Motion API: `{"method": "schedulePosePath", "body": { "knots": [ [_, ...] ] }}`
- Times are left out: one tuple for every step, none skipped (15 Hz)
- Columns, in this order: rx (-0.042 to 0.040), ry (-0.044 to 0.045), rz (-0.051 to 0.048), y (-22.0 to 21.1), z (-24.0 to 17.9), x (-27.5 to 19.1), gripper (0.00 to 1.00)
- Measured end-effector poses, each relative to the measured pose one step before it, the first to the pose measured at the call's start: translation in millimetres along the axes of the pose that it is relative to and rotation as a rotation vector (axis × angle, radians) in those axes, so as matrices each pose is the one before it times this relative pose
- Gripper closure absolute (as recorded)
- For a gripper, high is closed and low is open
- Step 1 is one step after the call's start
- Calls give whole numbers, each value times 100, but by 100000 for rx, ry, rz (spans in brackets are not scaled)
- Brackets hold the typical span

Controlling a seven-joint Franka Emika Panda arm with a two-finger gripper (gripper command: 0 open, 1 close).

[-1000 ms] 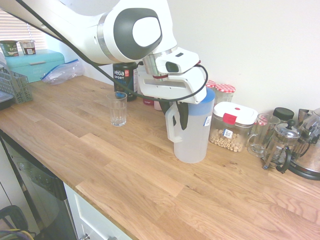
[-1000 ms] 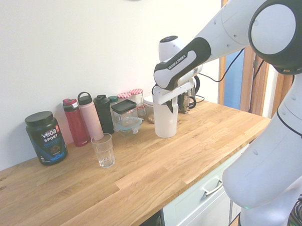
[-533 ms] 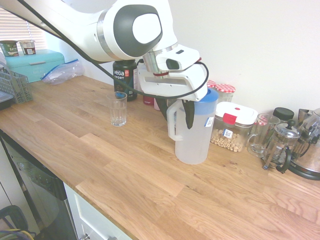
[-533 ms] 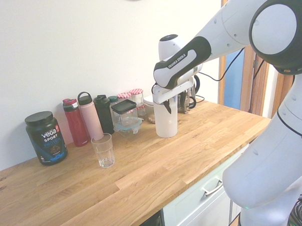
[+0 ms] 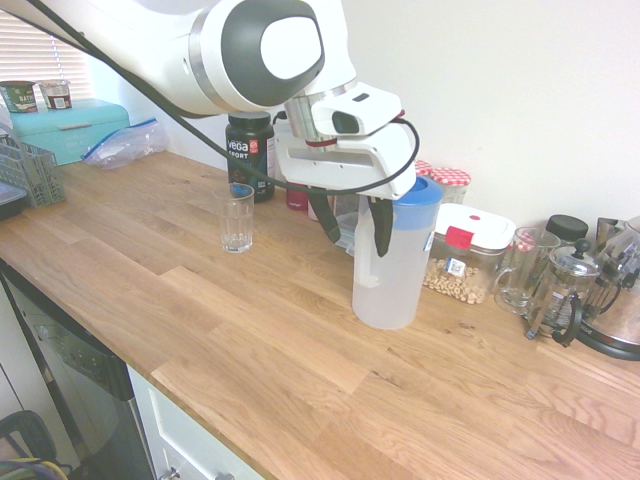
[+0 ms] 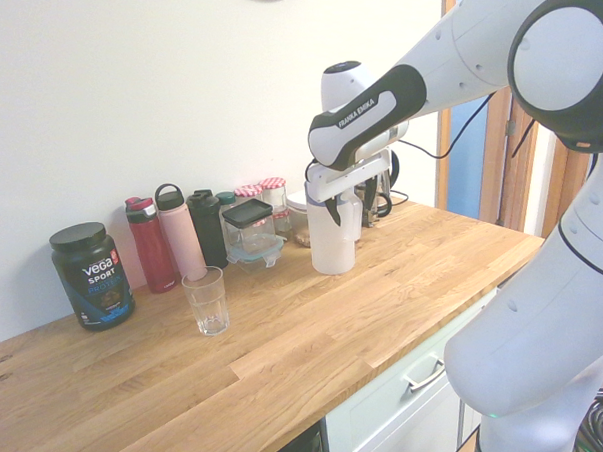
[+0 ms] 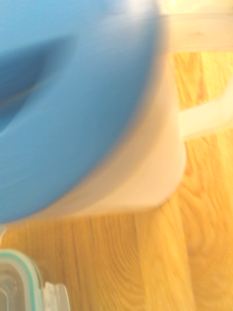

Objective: Pour me some water

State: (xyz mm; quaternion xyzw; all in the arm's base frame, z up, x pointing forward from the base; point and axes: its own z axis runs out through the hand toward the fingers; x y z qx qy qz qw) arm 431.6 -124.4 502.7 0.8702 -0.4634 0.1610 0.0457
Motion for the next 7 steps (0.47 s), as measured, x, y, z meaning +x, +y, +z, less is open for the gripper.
{"method": "schedulePosePath", "body": {
  "knots": [
    [1858, -2865, -973, 106, -1042, -463, 0],
    [2161, -3292, -1520, 97, -1409, -660, 0],
    [1932, -3063, -1966, 18, -1591, -799, 0],
    [1697, -2597, -2079, -102, -1562, -938, 0],
    [978, -1759, -1883, -278, -1102, -1031, 0],
    [583, -1224, -1840, -481, -677, -1036, 0],
    [299, -956, -1712, -553, -281, -814, 0]
  ]
}}
